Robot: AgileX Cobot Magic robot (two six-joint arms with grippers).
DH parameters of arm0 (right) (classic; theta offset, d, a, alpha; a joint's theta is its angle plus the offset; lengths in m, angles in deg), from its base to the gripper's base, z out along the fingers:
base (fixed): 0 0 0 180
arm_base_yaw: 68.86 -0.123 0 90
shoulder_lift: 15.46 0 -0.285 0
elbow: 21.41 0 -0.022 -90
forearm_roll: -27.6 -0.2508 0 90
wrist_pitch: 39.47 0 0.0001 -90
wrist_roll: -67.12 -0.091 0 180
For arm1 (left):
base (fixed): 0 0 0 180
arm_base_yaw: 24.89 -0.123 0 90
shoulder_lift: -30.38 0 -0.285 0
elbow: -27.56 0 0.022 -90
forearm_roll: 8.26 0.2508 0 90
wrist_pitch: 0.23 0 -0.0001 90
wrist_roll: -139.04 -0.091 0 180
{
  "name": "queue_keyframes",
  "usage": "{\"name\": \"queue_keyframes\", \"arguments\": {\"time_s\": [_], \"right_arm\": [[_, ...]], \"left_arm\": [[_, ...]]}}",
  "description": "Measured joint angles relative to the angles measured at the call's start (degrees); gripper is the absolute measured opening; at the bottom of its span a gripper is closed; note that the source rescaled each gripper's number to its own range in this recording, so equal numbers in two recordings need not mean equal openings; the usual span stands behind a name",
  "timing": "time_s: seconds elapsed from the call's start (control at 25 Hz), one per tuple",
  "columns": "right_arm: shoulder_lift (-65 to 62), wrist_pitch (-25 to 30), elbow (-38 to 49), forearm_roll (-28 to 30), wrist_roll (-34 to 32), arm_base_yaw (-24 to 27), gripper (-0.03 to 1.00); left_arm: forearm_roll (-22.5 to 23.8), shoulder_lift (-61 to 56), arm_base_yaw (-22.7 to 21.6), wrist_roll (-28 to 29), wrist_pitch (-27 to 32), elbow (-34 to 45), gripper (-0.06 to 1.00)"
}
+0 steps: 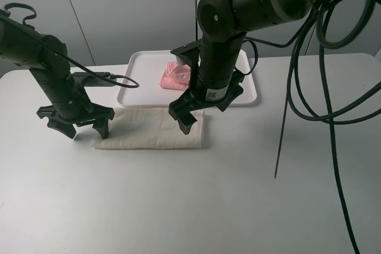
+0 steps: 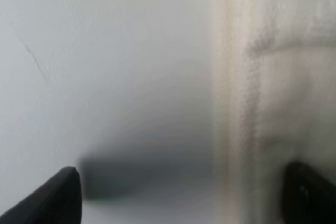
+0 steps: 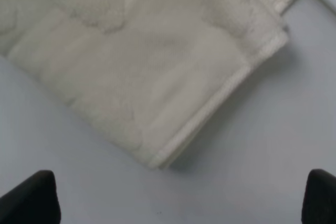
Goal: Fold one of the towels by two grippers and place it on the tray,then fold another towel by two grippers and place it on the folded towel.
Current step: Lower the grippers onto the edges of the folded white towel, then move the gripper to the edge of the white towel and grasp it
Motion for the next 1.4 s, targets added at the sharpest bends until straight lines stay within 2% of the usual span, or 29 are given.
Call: {"name": "queue_keyframes", "arguments": {"time_s": [0.4,0.68,1.4], "right_arm": [[5.53,-0.12,-2.41,0.30,-4.47,1.89,1.00],[10.31,0.09,-6.40,-1.07,-5.11,1.89,1.00],[13.81,-0.02,-6.95,-2.78,-5.11,1.98,1.00]], "left_arm": [[0.00,0.13,0.00,0.11,0.58,-0.36,0.98],[0.00,0.13,0.00,0.11,0.69,-0.36,0.98],[0.00,0.17,0.00,0.00,0.69,-0.36,0.98]]}}
